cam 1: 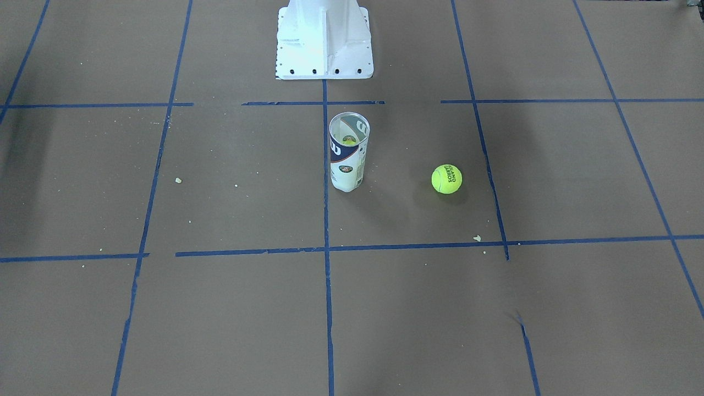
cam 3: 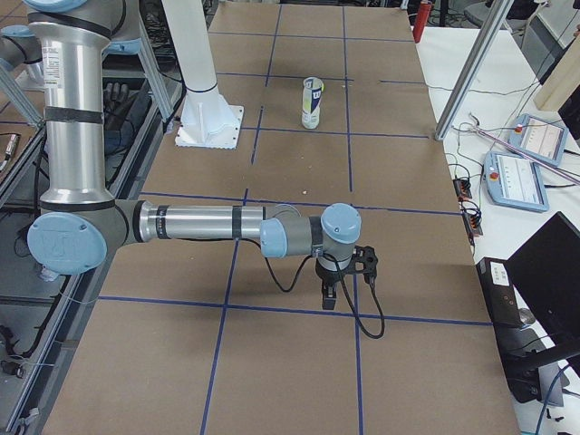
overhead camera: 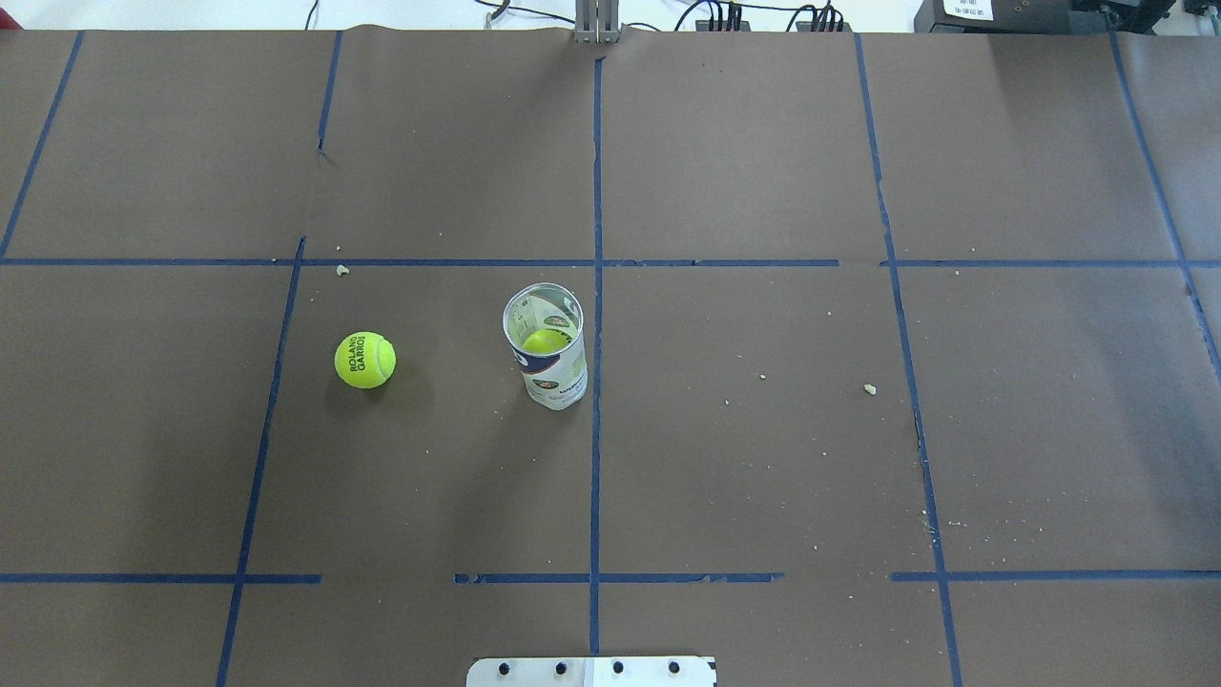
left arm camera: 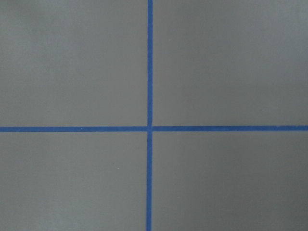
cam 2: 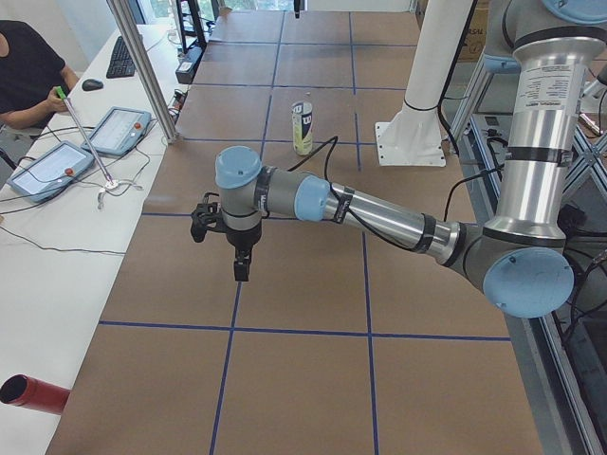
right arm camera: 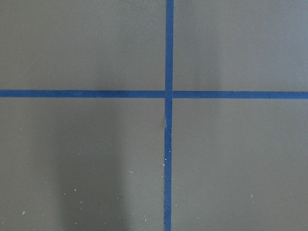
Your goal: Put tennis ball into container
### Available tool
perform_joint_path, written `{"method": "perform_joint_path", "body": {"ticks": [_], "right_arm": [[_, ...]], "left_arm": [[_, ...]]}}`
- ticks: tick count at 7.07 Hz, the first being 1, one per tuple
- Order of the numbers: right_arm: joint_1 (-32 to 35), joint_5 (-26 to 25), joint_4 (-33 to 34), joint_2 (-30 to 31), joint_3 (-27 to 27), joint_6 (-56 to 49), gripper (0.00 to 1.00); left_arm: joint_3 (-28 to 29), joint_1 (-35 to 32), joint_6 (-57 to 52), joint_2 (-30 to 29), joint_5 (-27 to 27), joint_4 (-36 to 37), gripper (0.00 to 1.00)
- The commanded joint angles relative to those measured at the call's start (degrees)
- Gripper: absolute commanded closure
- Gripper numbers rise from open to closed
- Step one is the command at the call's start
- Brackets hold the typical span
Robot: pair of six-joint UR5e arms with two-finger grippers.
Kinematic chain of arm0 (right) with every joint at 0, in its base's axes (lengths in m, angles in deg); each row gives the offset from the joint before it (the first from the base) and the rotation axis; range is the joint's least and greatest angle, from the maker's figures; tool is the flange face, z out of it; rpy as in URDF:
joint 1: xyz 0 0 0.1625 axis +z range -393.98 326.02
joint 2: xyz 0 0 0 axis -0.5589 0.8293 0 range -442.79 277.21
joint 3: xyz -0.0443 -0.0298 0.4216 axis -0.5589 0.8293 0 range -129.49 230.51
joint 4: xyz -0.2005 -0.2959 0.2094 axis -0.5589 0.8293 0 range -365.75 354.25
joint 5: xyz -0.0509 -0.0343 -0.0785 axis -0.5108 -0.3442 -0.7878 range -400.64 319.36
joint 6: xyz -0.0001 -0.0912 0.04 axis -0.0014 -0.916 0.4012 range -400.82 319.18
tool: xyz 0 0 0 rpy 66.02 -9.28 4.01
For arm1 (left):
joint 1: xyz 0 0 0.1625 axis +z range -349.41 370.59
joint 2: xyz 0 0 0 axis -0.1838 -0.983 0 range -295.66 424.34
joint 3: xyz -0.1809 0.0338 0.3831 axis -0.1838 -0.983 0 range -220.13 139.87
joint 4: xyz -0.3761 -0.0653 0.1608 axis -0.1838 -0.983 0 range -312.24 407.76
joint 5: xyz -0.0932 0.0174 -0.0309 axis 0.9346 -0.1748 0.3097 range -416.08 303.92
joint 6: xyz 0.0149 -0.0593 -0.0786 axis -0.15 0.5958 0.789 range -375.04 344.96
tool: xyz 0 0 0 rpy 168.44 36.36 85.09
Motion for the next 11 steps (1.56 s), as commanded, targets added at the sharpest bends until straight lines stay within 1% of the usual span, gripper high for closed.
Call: {"method": "perform_joint_path", "body": {"ticks": [1,3,5,8,9,11], "right_arm": [[0.0,0.0,0.0,0.0,0.0,0.0,0.0],[0.0,0.0,0.0,0.0,0.0,0.0,0.0],[0.0,0.0,0.0,0.0,0.0,0.0,0.0],[0.0,0.0,0.0,0.0,0.0,0.0,0.0],[0.0,0.0,0.0,0.0,0.0,0.0,0.0],[0.0,0.0,0.0,0.0,0.0,0.0,0.0]], "left_arm": [[-1.79,6.05,11.91,-3.12,0.23,0.23,0.0],[-2.06,11.85,21.33,-7.5,0.14,0.23,0.0],[-1.45,15.2,27.84,-9.89,0.58,-0.12,0.0],[-1.27,23.1,40.22,-15.07,0.14,-0.21,0.0],[-1.01,26.7,43.14,-16.83,-0.03,-0.21,0.0],[0.39,33.21,47.19,-19.64,-4.32,-0.38,0.0]]}}
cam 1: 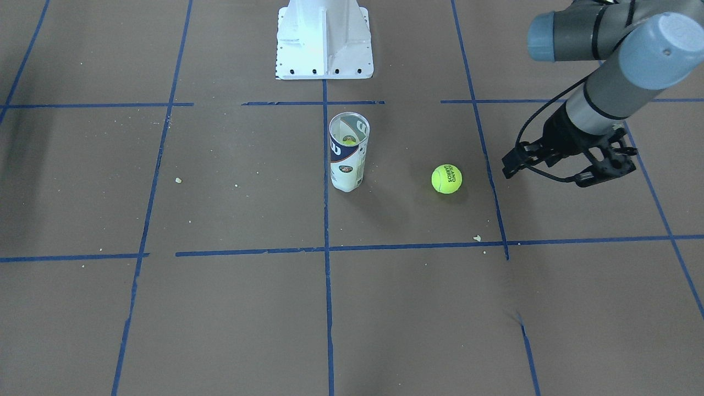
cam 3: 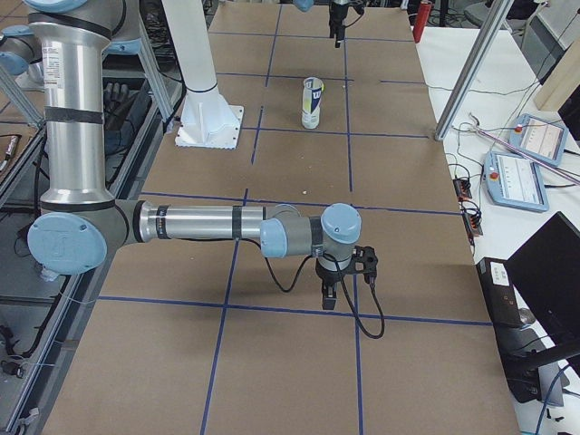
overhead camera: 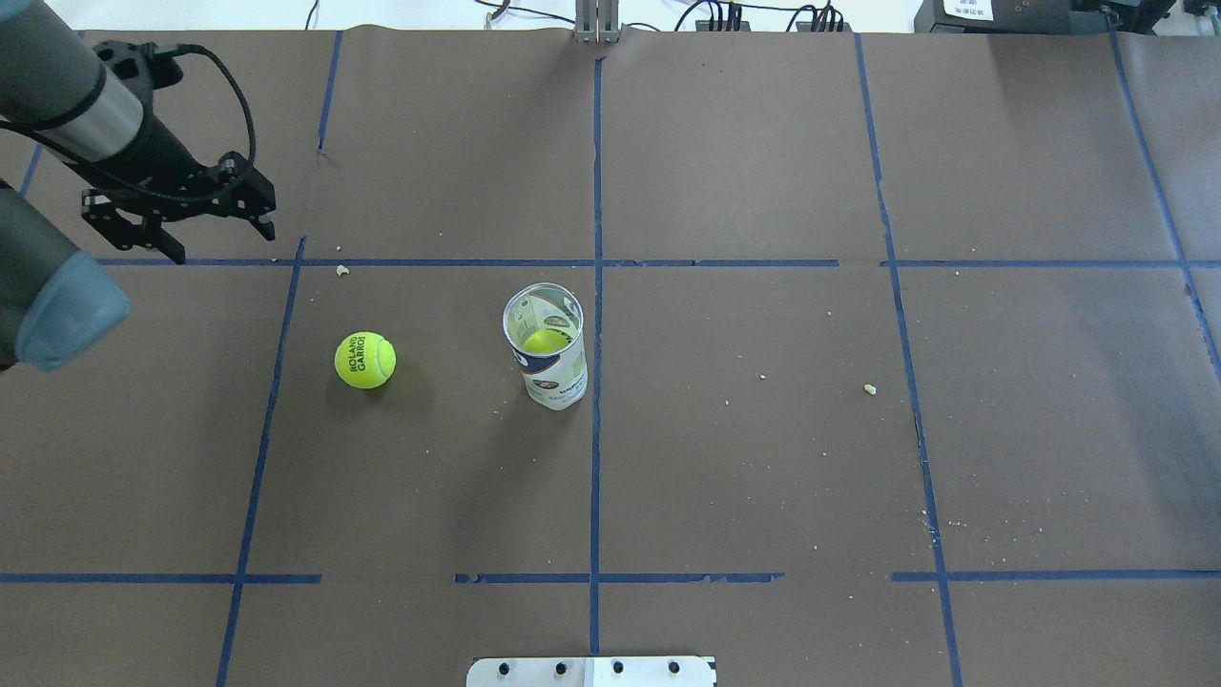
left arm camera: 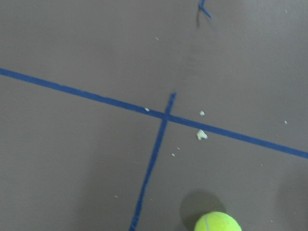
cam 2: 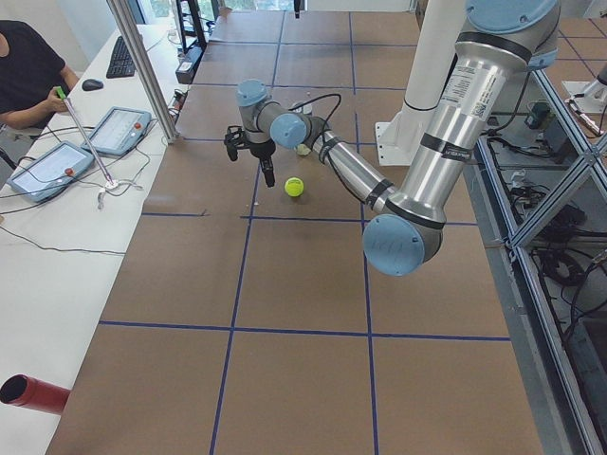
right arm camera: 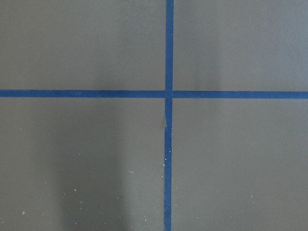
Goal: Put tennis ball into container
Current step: 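Move the left gripper down toward the loose yellow-green tennis ball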
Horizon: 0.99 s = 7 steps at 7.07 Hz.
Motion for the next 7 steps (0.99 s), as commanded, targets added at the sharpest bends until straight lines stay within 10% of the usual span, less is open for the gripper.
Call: {"method": "perform_joint_path", "body": {"ticks": [1,7], "right_arm": [[0.0,0.0,0.0,0.0,0.0,0.0,0.0],[0.0,0.0,0.0,0.0,0.0,0.0,0.0]], "left_arm": [[2.45,6.56,3.77,-1.9,-3.72,-2.5,0.0],[8.87,12.38,6.94,-1.72,-5.92,-12.19,0.0]]}}
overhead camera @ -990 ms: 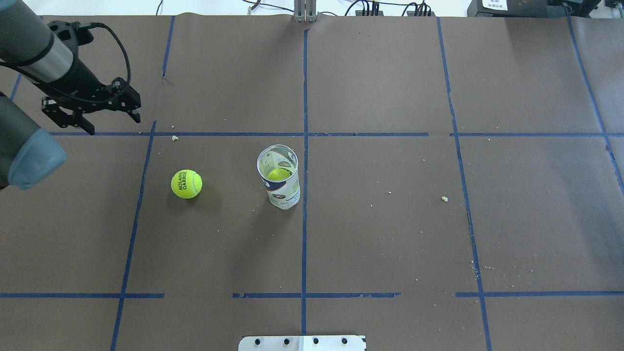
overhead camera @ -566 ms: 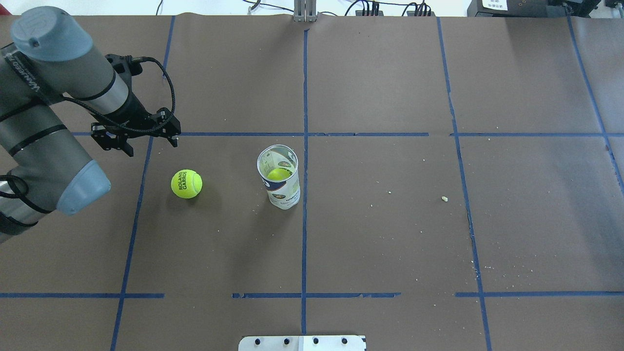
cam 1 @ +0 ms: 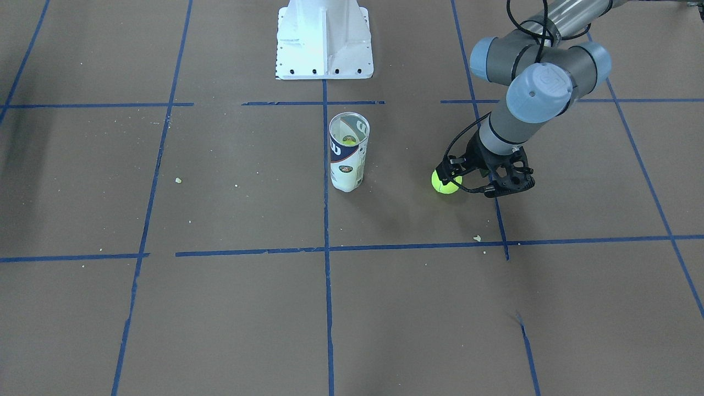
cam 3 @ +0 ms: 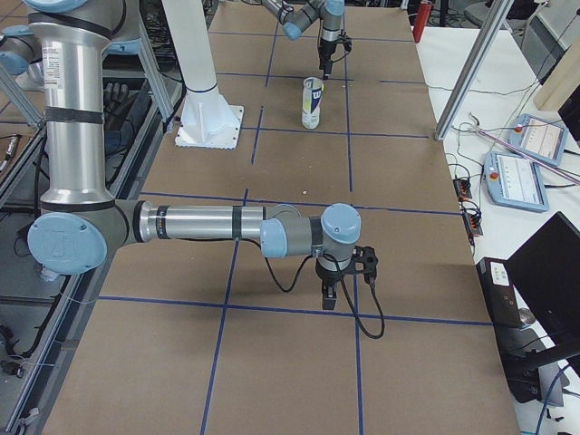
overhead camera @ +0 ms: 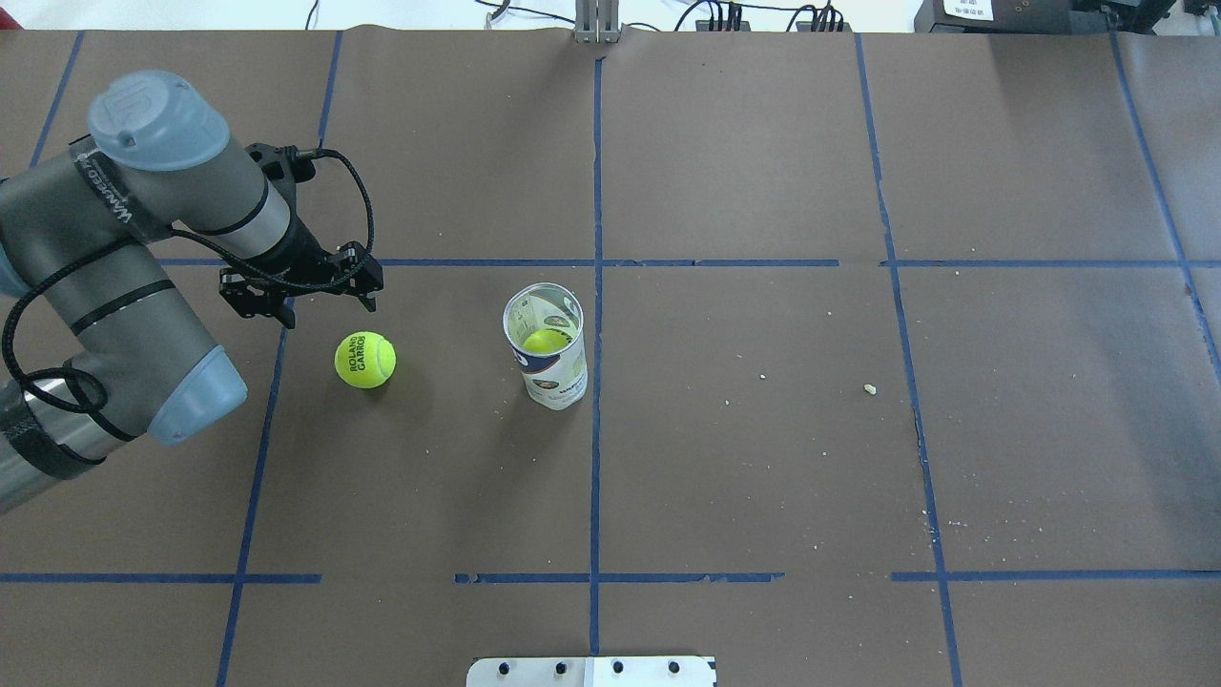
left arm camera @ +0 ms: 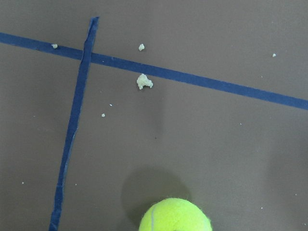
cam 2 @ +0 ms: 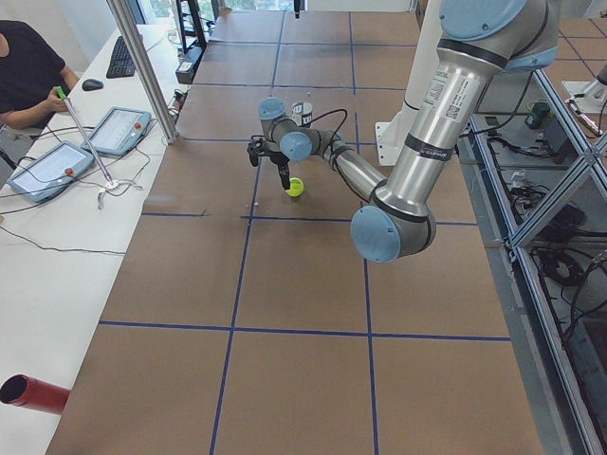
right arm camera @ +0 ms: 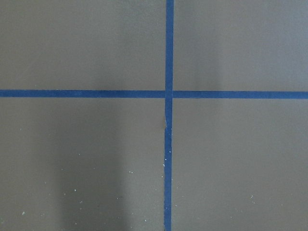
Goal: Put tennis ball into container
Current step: 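Move the left gripper down toward the loose yellow-green tennis ball, then close the left gripper around the tennis ball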
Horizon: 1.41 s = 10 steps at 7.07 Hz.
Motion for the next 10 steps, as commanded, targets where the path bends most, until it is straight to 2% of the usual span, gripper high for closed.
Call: {"method": "perform_joint_path", "body": {"ticks": [1,5,10], "right_arm": [[0.0,0.0,0.0,0.0,0.0,0.0,0.0],[0.0,0.0,0.0,0.0,0.0,0.0,0.0],[0.0,0.0,0.0,0.0,0.0,0.0,0.0]], "left_arm": [[1.12,1.66,0.27,-0.07,-1.31,-1.25,0.0],[4.1,2.2,0.27,-0.15,-1.32,-4.51,0.0],[4.19,3.77,0.35,-0.07,-1.32,-5.39,0.0]]}}
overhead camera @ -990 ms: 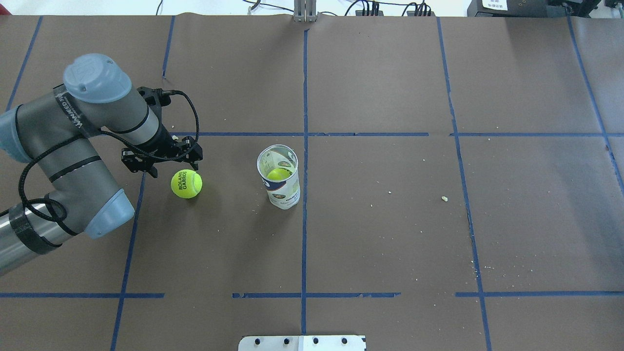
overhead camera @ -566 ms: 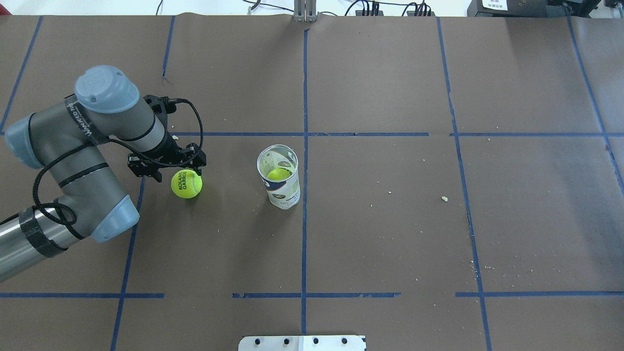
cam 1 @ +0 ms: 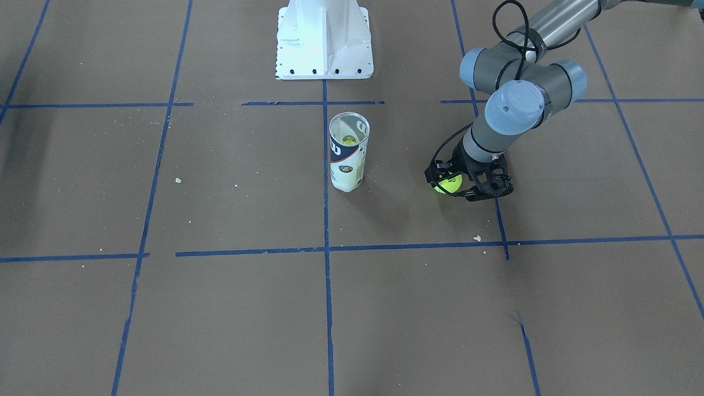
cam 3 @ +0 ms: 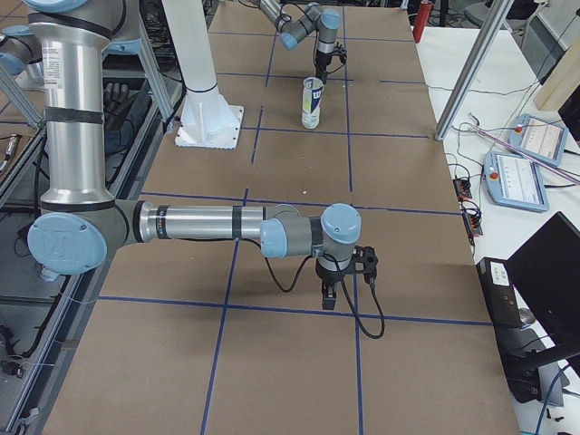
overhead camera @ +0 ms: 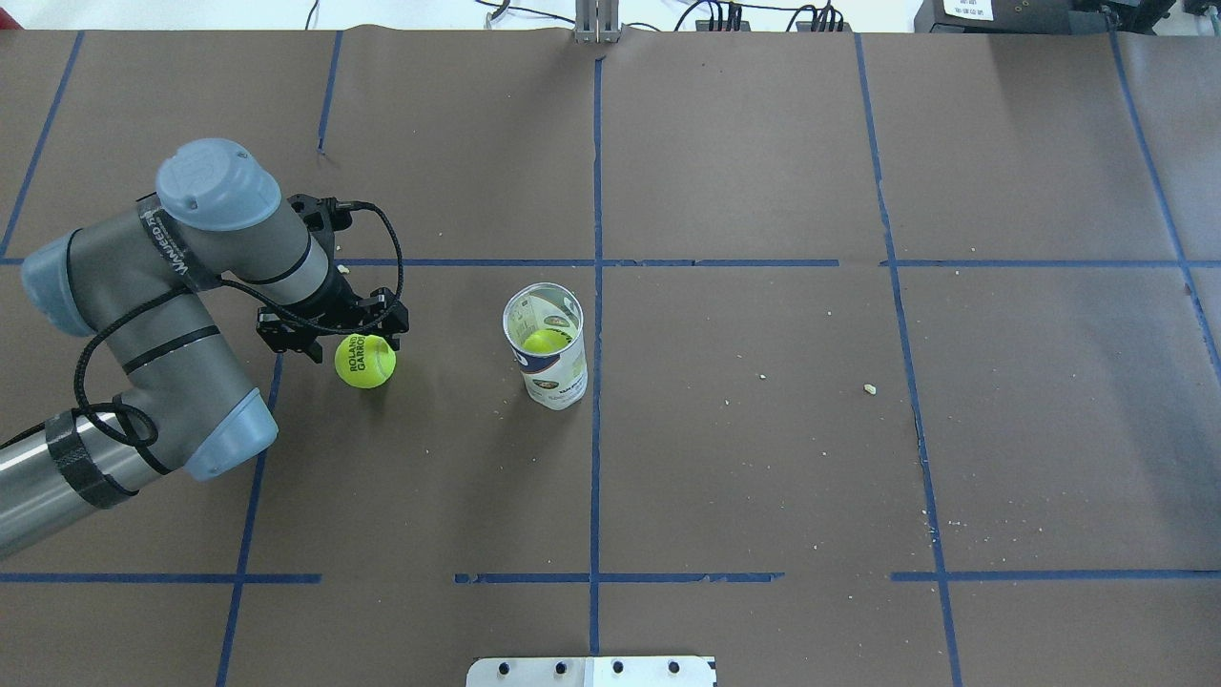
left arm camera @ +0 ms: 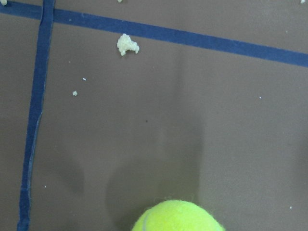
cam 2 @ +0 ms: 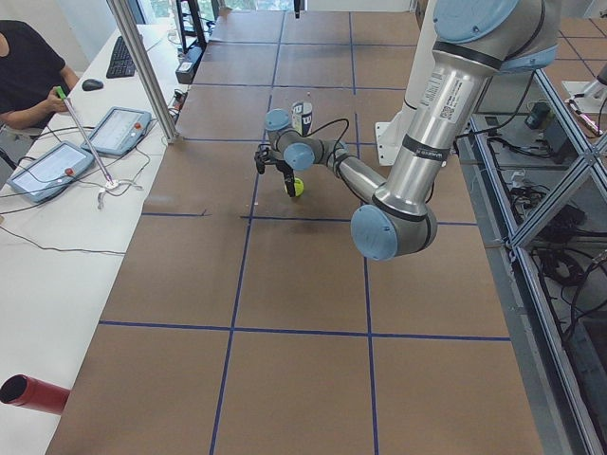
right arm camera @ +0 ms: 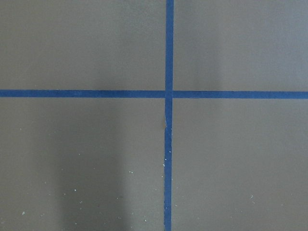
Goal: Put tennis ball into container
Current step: 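Close the left gripper around the tennis ball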
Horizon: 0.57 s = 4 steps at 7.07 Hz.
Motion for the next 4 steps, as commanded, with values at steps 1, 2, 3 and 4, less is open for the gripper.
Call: {"method": "perform_joint_path", "body": {"ticks": [1,2,3,4], "right_arm": [[0.0,0.0,0.0,0.0,0.0,0.0,0.0],[0.0,0.0,0.0,0.0,0.0,0.0,0.0],[0.0,0.0,0.0,0.0,0.0,0.0,0.0],[0.0,0.0,0.0,0.0,0.0,0.0,0.0]], "left_arm": [[-0.01,0.64,0.09,0.07,0.07,-0.96,0.39],[-0.54,0.64,0.18,0.07,0.07,-0.96,0.84],[-3.5,0.29,0.35,0.51,0.16,-0.09,1.0],[-13.01,-1.45,-0.08,2.6,0.24,7.14,1.0]]}}
